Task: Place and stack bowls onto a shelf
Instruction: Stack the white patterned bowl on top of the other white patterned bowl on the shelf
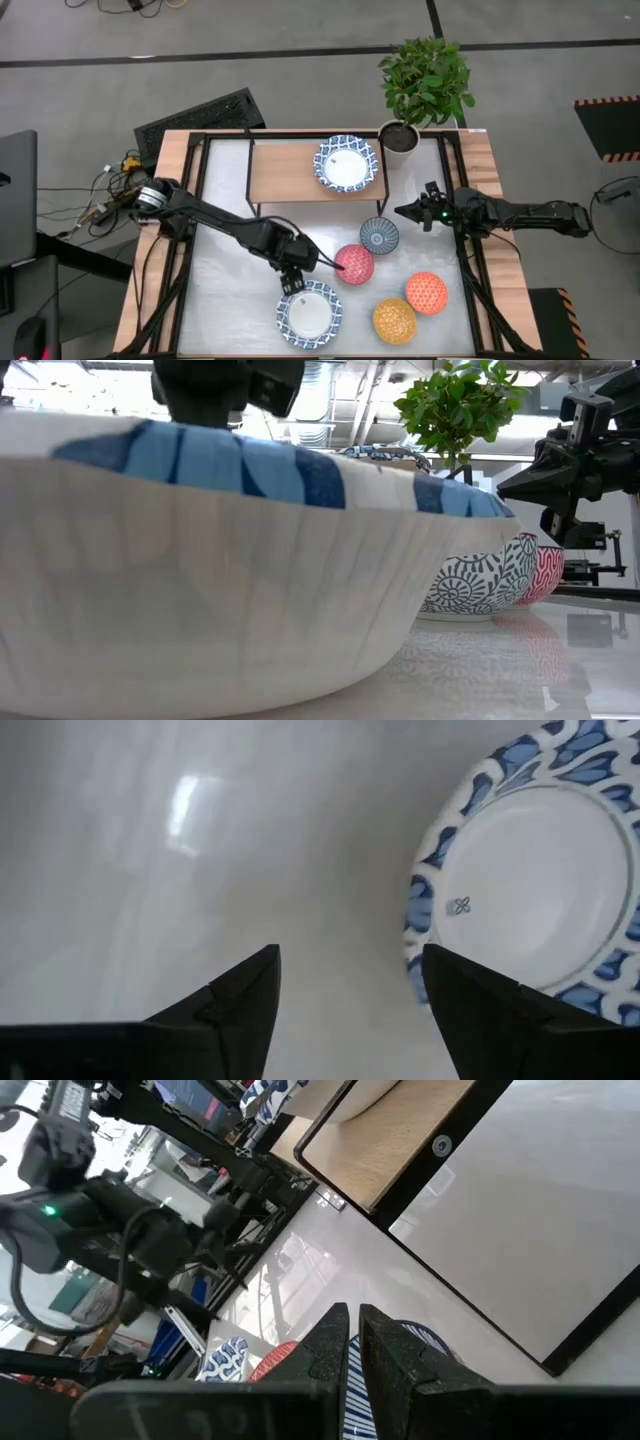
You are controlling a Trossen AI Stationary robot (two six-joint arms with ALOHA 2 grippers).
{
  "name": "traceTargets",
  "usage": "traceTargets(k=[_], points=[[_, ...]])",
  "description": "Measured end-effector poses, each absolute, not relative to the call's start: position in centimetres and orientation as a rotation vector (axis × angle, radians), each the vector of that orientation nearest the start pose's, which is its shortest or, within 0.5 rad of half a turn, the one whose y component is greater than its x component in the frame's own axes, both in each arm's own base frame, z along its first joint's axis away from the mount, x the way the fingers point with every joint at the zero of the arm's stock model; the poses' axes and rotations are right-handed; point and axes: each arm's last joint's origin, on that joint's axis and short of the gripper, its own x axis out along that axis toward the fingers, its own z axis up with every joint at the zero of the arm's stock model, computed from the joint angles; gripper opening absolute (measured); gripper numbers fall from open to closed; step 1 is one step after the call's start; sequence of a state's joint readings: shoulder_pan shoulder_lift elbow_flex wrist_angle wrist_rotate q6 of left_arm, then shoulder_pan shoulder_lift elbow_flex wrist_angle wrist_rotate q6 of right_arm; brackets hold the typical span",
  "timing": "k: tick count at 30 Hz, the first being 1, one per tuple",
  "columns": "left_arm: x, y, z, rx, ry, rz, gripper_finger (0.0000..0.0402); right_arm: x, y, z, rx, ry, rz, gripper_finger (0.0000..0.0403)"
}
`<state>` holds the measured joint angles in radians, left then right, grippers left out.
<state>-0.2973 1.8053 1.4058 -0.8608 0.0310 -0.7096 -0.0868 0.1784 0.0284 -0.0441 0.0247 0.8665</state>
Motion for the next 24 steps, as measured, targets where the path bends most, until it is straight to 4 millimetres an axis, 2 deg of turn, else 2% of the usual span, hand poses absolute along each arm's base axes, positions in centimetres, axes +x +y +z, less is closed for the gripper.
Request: traceTargets(k=[7, 14, 20, 24], points=[[34.1, -12.4, 20.6, -0.512, 1.237, 0.093, 0.0229, 10.6, -1.0, 15.4, 0.877, 0.133, -0.188, 0.0057], [33.4, -13.1, 18.5, -0.469, 1.259, 0.113, 0.0229, 10.6, -1.0, 15.4, 0.885, 0.133, -0.188, 0.0057], [34.3, -14.3, 16.8, -0.509, 1.237, 0.097, 0.0228, 10.7, -1.0, 15.3, 0.886, 0.146, -0.194, 0.0057], [34.5, -14.9, 15.4, -0.541, 1.279, 0.095, 0.0205, 10.7, -1.0, 15.2, 0.888, 0.158, -0.198, 0.0057]])
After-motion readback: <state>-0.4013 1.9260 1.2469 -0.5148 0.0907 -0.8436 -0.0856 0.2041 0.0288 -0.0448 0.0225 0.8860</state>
